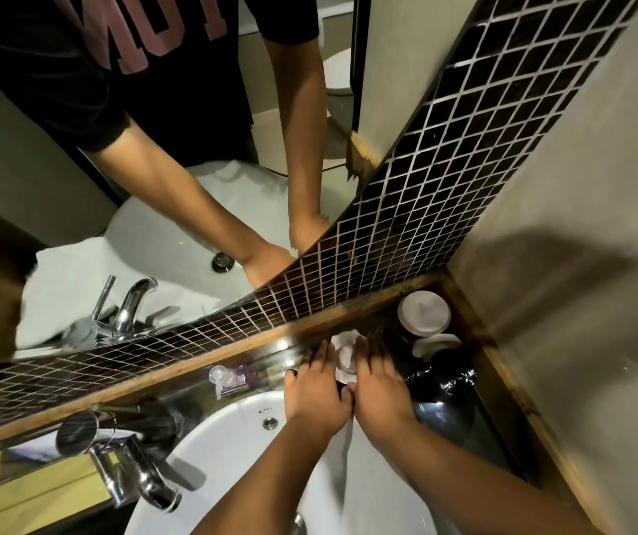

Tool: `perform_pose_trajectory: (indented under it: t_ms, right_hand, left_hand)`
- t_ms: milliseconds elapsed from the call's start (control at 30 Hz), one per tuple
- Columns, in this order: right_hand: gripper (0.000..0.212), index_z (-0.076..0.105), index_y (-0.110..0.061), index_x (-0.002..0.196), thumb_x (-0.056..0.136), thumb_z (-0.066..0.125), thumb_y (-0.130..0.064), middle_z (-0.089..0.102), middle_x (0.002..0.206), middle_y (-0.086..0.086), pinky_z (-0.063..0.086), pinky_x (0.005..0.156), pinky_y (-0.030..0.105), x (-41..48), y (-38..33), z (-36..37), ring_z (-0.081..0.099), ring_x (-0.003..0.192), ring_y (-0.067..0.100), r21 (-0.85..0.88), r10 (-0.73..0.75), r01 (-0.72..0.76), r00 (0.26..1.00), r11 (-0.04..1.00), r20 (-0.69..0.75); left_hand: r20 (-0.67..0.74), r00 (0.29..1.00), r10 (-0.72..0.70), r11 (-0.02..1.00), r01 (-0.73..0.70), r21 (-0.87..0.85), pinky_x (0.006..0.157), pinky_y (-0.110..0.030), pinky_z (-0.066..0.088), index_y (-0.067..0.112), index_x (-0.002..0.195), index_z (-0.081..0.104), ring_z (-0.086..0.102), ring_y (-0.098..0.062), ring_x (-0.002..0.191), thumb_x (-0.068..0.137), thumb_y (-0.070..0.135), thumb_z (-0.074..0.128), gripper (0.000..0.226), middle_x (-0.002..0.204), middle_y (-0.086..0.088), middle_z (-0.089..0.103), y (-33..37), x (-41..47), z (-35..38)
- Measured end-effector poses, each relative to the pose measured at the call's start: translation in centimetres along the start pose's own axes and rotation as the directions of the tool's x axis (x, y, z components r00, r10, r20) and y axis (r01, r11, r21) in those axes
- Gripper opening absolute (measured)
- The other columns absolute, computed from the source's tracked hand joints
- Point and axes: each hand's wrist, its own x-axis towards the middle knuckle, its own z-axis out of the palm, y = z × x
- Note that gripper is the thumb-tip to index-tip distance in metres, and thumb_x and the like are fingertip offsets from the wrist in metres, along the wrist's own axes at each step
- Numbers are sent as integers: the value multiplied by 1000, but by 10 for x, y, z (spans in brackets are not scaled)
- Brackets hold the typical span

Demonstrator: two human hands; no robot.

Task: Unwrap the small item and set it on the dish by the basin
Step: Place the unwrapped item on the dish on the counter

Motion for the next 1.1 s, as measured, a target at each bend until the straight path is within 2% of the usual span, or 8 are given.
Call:
perform_pose_trajectory:
  t_ms: [200, 400, 600, 733, 900, 967, 1033, 1100]
  right_hand:
    - [87, 6, -16, 154, 91, 60, -41, 25, 158, 12, 34, 114, 37, -3, -3, -3, 25, 143, 28, 87, 15, -14, 1000, 996, -12]
    - [76, 20, -17, 152, 93, 59, -43, 31, 156, 8, 37, 113, 35, -8, 4, -10, 26, 143, 24, 132, 14, -10, 1000, 991, -24]
    - [77, 7, -19, 156, 98, 54, -38, 12, 165, 4, 34, 116, 37, -23, 2, -33, 11, 151, 22, 171, -34, 38, 999, 985, -25]
    - [77, -2, -18, 157, 101, 49, -34, 1, 167, 4, 31, 118, 41, -55, 1, -51, 3, 153, 24, 155, -50, 50, 999, 987, -4]
    - [68, 4, -8, 157, 102, 30, -39, 8, 166, 11, 16, 123, 40, -110, -4, -62, 10, 152, 28, 128, -93, 91, 996, 988, 7]
    - [67, 9, -4, 156, 101, 35, -34, 12, 165, 15, 14, 123, 42, -134, -9, -63, 14, 151, 30, 113, -145, 143, 989, 983, 9]
    - [66, 25, 4, 151, 96, 45, -26, 26, 159, 23, 21, 121, 48, -153, -14, -54, 29, 145, 39, 44, -243, 245, 969, 969, -34]
    - [66, 24, 1, 152, 96, 43, -28, 27, 160, 21, 21, 122, 49, -168, -25, -43, 30, 145, 39, -30, -279, 279, 960, 960, -9]
  left_hand:
    - [4, 1000, -20, 1000, 20, -6, 115, -44, 21, 27, 159, 9, 15, -17, 150, 94, 54, 37, 76, 166, 6, 12, 1, -3, 4]
    - [9, 1000, -13, 999, 13, -50, 116, -42, 19, 25, 158, 13, -4, -16, 152, 96, 50, 37, 71, 167, 7, 8, 1, -8, 3]
    - [-12, 1000, 15, 999, -15, -36, 119, -46, 12, 29, 159, 6, -4, -21, 152, 100, 51, 25, 65, 167, 0, 7, 0, -33, 0]
    - [-87, 996, -6, 997, -1, -72, 120, -49, 12, 30, 158, 14, 2, -23, 153, 100, 50, 31, 63, 167, 1, 10, 0, -69, -10]
    - [-58, 997, -44, 998, 41, -46, 122, -54, 6, 38, 157, 9, 1, -25, 153, 99, 63, 19, 64, 166, 7, -3, -14, -142, -2]
    - [-12, 999, -49, 998, 49, -37, 120, -54, 3, 41, 157, 6, -3, -26, 153, 98, 66, 17, 65, 166, 6, -6, -22, -174, 8]
    - [19, 997, -75, 997, 76, -28, 119, -56, 8, 41, 156, 11, 3, -28, 153, 96, 67, 22, 67, 167, 3, 2, -29, -201, 11]
    - [-7, 997, -79, 995, 79, -60, 114, -58, 26, 38, 153, 33, 27, -32, 148, 94, 63, 41, 65, 162, -2, 26, -39, -226, 10]
